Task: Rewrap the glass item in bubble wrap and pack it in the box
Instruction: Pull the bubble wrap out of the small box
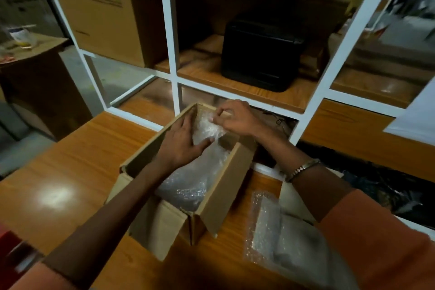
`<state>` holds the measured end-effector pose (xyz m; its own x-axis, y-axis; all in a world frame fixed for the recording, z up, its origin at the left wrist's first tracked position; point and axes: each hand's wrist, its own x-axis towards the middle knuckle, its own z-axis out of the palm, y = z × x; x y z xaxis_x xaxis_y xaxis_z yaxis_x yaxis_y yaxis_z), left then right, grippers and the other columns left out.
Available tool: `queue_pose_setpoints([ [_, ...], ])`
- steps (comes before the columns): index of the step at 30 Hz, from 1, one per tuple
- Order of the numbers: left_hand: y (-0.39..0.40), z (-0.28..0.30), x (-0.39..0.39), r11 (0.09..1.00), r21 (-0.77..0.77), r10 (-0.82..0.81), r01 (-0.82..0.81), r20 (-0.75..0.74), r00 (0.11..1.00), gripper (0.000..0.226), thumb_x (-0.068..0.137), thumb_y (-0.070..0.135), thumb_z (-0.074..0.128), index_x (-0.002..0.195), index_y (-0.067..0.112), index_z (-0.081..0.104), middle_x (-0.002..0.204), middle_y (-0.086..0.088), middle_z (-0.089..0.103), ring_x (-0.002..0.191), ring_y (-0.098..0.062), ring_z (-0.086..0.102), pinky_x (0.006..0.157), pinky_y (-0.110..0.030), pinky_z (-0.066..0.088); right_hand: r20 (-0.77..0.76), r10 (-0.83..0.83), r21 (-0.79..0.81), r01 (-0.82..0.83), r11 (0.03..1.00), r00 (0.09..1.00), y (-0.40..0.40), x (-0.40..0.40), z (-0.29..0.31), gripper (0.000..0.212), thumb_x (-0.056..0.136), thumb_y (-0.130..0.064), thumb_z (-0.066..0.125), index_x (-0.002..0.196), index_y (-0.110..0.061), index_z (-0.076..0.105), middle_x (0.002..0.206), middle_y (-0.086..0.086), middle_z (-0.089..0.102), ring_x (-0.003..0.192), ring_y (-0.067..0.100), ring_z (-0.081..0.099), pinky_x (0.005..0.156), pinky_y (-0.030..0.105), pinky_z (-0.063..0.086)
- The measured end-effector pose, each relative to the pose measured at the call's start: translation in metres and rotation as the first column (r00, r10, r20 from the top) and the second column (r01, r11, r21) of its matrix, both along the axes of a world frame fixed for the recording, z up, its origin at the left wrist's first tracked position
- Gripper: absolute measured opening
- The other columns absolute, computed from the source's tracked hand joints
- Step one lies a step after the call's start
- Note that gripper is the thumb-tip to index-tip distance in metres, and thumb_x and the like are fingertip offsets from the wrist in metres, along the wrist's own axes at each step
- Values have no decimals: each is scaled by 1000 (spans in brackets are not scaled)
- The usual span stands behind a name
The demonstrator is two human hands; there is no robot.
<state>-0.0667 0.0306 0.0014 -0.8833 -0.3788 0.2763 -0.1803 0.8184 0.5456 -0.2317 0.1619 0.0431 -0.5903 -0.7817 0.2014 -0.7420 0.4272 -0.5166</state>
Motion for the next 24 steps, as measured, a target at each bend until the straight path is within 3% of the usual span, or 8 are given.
queue_pose_setpoints([
  [3, 12, 22, -17, 903, 414, -110, 114, -35, 993, 79, 96, 45, 77, 159, 21, 36, 147, 16, 49, 132, -3, 53, 92, -8, 46, 273, 34, -244, 35, 969, 961, 13, 4, 29, 12, 97, -31, 76, 92, -21, 78, 94, -6, 76, 90, 8, 71, 82, 27, 55],
  [5, 24, 31, -23, 839, 511, -168, 188, -87, 982, 71, 95, 48, 76, 155, 25, 46, 142, 11, 62, 128, -10, 64, 94, -20, 53, 397, 1, -359, 154, 921, 918, 27, 6, 46, 11, 103, -27, 67, 95, -22, 72, 94, -2, 74, 86, 10, 71, 75, 24, 56],
  [8, 46, 41, -24, 871, 420, -212, 256, -149, 966, 55, 101, 43, 71, 149, 26, 52, 136, 6, 68, 115, -6, 68, 94, -28, 56, 466, -134, -436, 359, 825, 875, 60, -4, 62, 18, 110, -36, 55, 98, -25, 64, 92, 3, 69, 84, 17, 69, 72, 34, 56],
  [11, 74, 50, -21, 811, 481, -251, 332, -226, 941, 31, 107, 33, 63, 136, 19, 64, 120, 0, 77, 106, -11, 74, 97, -39, 61, 554, -184, -457, 481, 748, 812, 106, -10, 72, 14, 106, -37, 63, 102, -24, 64, 98, 11, 73, 89, 29, 73, 75, 45, 61],
  [15, 120, 63, -9, 644, 655, -336, 395, -222, 916, 21, 109, 27, 60, 121, 14, 71, 105, -7, 82, 94, -23, 79, 82, -32, 64, 571, -274, -402, 555, 728, 774, 181, -5, 65, 18, 102, -23, 70, 112, -8, 69, 97, 9, 75, 83, 21, 69, 67, 31, 55],
  [18, 148, 57, -1, 729, 562, -418, 391, -87, 904, 16, 105, 27, 67, 110, 14, 74, 85, 3, 80, 73, -11, 75, 66, -27, 57, 636, -315, -339, 622, 706, 704, 234, 3, 47, 16, 105, -30, 65, 106, -15, 71, 96, 3, 76, 93, 26, 70, 69, 31, 57],
  [22, 182, 35, 7, 828, 455, -371, 327, 8, 929, 23, 102, 35, 71, 81, 24, 74, 65, 14, 73, 56, 0, 65, 58, -26, 48, 894, -67, -250, 618, 745, 443, 294, 26, 20, 81, 90, -84, 51, 152, -32, 51, 139, 2, 68, 122, 29, 70, 95, 56, 59],
  [24, 199, 24, 11, 861, 396, -371, 319, 59, 927, 26, 103, 42, 68, 81, 28, 72, 70, 8, 76, 58, 0, 68, 58, -26, 52, 907, -44, -209, 539, 816, 419, 315, 42, 6, 91, 83, -87, 59, 160, -44, 37, 149, -6, 56, 129, 31, 66, 98, 65, 56],
])
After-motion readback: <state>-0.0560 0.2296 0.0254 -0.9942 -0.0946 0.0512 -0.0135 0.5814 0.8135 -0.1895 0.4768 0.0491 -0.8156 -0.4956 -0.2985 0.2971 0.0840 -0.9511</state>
